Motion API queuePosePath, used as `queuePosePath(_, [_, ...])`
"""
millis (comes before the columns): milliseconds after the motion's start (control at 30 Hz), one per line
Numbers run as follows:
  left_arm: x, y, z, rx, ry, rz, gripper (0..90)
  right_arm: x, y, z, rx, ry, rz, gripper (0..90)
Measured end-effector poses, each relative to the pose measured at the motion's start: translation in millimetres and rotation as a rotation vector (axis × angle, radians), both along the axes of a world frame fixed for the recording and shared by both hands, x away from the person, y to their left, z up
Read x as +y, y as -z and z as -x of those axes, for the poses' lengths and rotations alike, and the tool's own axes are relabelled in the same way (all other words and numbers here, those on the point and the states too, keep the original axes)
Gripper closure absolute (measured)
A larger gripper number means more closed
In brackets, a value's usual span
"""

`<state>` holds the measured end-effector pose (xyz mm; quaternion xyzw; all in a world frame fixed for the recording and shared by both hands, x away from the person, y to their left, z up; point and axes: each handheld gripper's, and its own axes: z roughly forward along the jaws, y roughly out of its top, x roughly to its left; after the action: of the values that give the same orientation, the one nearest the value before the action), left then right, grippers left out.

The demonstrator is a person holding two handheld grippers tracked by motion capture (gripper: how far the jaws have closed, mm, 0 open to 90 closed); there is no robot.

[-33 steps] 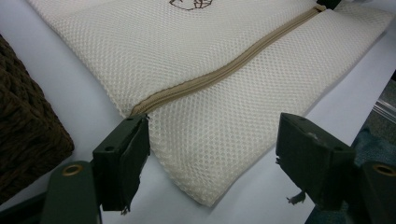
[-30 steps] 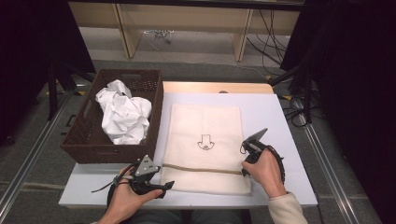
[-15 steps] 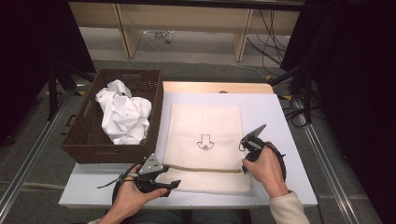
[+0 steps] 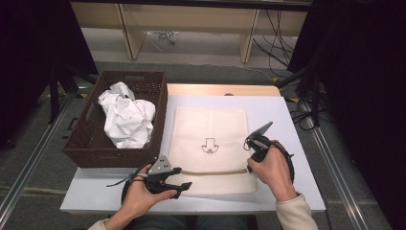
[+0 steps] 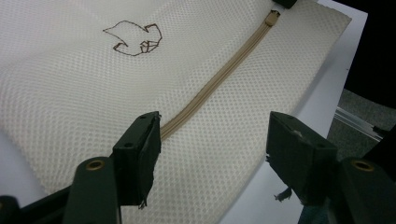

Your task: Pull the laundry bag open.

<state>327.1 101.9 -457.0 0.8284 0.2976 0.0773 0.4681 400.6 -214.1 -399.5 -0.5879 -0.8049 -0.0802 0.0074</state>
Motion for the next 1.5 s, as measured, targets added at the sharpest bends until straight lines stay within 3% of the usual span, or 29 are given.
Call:
queuePosePath(67, [-2.4, -0.2, -2.0, 0.0, 0.003, 0.019, 35.4, 1.9, -4.4, 0.4, 0.013, 0.01, -0.029, 84.8])
queuePosePath(100, [-3.0, -1.2, -2.5, 0.023, 0.007, 0.024, 35.5, 3.1, -4.9, 0.6, 0.006, 0.015, -0.002, 84.8])
queuePosePath(133, [-4.3, -1.2, -3.5, 0.005, 0.009, 0.031, 35.6, 1.9, -4.2, -0.5, -0.009, -0.009, 0.008, 84.8])
queuePosePath(233, [-7.0, -1.5, -3.9, 0.012, -0.003, 0.04, 35.7, 3.4, -5.6, 0.2, -0.013, 0.014, -0.002, 84.7])
queuePosePath(267, [-10.4, -2.8, -5.9, 0.003, 0.018, 0.036, 35.8, 0.4, -8.6, -0.6, -0.008, -0.023, -0.017, 84.8])
queuePosePath(300, [-12.5, -3.1, -7.0, -0.003, 0.033, 0.038, 35.8, 3.2, -8.8, 0.9, -0.015, 0.009, -0.013, 84.7])
queuePosePath(333, [-12.5, -3.1, -7.0, -0.003, 0.033, 0.038, 35.8, 3.2, -8.8, 0.9, -0.015, 0.009, -0.013, 84.7])
queuePosePath(367, [-17.6, -5.2, -8.6, -0.008, 0.049, 0.039, 35.8, 1.9, -9.0, -0.2, -0.008, 0.0, -0.043, 84.8])
queuePosePath(433, [-22.1, -8.0, -11.3, -0.023, 0.074, 0.036, 35.7, 4.9, -11.4, 1.2, -0.015, 0.02, -0.002, 84.7])
queuePosePath(500, [-25.5, -10.8, -14.1, -0.033, 0.082, 0.031, 35.7, 3.6, -11.0, 0.9, -0.041, 0.007, -0.011, 84.7])
queuePosePath(567, [-27.7, -12.6, -17.3, -0.036, 0.096, 0.033, 35.4, 3.2, -11.1, 0.3, -0.038, -0.003, -0.013, 84.7])
queuePosePath(600, [-32.6, -16.3, -21.2, -0.051, 0.106, 0.028, 35.4, 1.6, -11.2, -1.0, -0.032, -0.02, -0.054, 84.7])
queuePosePath(633, [-35.9, -17.1, -21.9, -0.034, 0.098, 0.046, 35.4, 2.0, -11.6, -1.0, -0.03, -0.016, -0.054, 84.7])
queuePosePath(667, [-38.3, -18.8, -24.2, -0.051, 0.11, 0.047, 35.1, 3.2, -11.7, -0.7, -0.05, -0.01, -0.017, 84.7])
queuePosePath(700, [-41.2, -20.3, -25.1, -0.039, 0.105, 0.056, 34.7, 3.0, -11.3, -0.8, -0.063, -0.023, -0.011, 84.7])
queuePosePath(800, [-47.2, -24.6, -29.8, -0.06, 0.121, 0.049, 33.9, 6.2, -14.5, 1.3, -0.034, 0.013, -0.027, 84.7])
queuePosePath(900, [-53.8, -25.0, -32.4, -0.071, 0.134, 0.043, 32.9, 2.9, -11.0, -1.2, -0.065, -0.025, -0.027, 84.7])
queuePosePath(967, [-58.4, -24.2, -33.4, -0.077, 0.143, 0.03, 32.2, 2.7, -11.4, -1.1, -0.058, -0.02, -0.024, 84.6])
queuePosePath(1133, [-70.7, -21.1, -37.4, -0.062, 0.182, 0.056, 33.2, 2.5, -10.2, -1.4, -0.07, -0.028, -0.021, 84.7])
queuePosePath(1233, [-76.4, -21.4, -37.5, -0.063, 0.184, 0.059, 34.0, 4.4, -12.1, -0.2, -0.052, -0.011, -0.025, 84.7])
queuePosePath(1267, [-79.3, -21.0, -38.3, -0.071, 0.201, 0.063, 34.0, 6.9, -13.8, 1.0, -0.037, 0.023, -0.027, 84.7])
queuePosePath(1500, [-104.7, -12.6, -38.7, -0.049, 0.235, 0.074, 34.8, 5.3, -14.8, 1.3, -0.044, 0.011, -0.045, 84.7])
